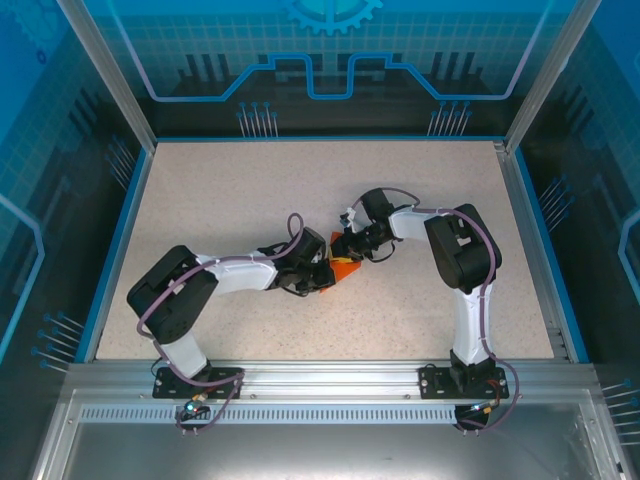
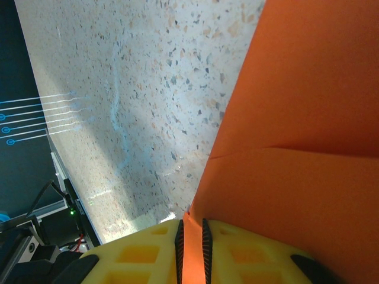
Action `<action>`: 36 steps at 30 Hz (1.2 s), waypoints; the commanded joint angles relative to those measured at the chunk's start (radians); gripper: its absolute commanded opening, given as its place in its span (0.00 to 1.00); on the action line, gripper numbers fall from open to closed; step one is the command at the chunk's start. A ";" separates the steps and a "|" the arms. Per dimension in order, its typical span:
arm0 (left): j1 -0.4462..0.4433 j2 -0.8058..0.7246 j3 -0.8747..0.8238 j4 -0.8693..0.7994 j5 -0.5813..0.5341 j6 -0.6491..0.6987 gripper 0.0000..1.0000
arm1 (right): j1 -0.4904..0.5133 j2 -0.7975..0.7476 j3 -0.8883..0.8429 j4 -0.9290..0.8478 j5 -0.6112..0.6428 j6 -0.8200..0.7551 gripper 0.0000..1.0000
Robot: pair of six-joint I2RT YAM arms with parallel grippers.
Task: Fold a paper plane with a square sheet of paper (pick it up from the middle)
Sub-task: Fourth fold the wing at the center of the table.
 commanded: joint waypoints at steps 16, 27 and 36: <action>-0.001 -0.027 -0.152 -0.057 -0.086 -0.030 0.09 | -0.008 0.098 -0.018 -0.022 0.127 -0.026 0.19; -0.001 -0.189 -0.193 0.006 -0.055 -0.034 0.10 | -0.008 0.098 -0.025 -0.006 0.123 -0.010 0.19; 0.016 -0.167 -0.049 0.023 -0.072 -0.007 0.11 | -0.007 0.092 -0.036 0.027 0.112 0.021 0.19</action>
